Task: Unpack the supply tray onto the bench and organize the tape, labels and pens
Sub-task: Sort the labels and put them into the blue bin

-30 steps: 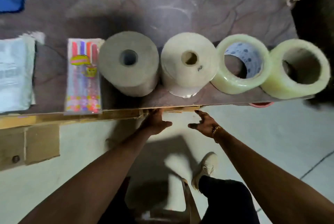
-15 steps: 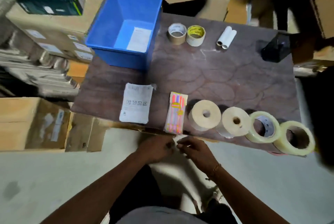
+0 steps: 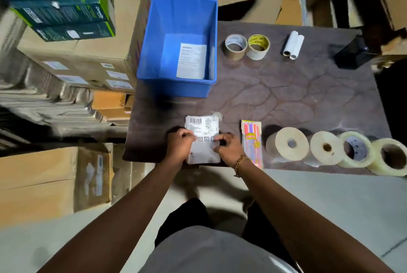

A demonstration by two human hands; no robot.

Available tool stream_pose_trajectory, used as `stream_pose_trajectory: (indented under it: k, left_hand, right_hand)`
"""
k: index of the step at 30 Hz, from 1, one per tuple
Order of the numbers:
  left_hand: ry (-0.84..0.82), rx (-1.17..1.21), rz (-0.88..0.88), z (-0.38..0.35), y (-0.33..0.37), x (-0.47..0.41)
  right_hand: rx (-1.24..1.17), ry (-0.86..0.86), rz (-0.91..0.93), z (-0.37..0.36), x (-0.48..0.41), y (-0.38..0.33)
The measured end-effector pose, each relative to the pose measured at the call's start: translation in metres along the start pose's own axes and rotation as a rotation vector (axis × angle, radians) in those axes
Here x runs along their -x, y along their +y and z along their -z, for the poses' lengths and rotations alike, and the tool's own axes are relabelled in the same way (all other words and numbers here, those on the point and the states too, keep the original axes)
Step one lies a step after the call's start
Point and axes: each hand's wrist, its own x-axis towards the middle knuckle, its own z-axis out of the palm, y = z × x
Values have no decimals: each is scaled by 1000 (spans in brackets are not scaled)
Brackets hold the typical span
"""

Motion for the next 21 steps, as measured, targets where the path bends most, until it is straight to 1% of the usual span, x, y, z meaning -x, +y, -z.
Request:
stream_pose_trajectory:
  k: [3, 7, 9, 12, 14, 16, 18, 21]
  left_hand:
    - [-59, 40, 41, -3, 6, 2]
    - [-123, -16, 35, -2, 10, 4]
    - [-103, -54, 28, -3, 11, 5]
    - [-66, -8, 6, 1, 16, 10]
    - [-103, 21, -70, 4, 24, 15]
    - [-140, 5, -165, 7, 33, 22]
    - [-125, -55, -308, 7, 43, 28]
    - [-93, -186, -511, 0, 44, 32]
  right_hand:
    - [19, 7, 6, -5, -1, -2]
    - [-9, 0, 36, -4, -1, 2]
    - [-45, -8, 66, 0, 2, 0]
    - [-103, -22, 143, 9, 6, -6]
    - [-139, -57, 203, 19, 7, -12]
    - [-90, -41, 286, 31, 8, -19]
    - [58, 45, 379, 41, 6, -23]
    - [335, 177, 441, 49, 5, -20]
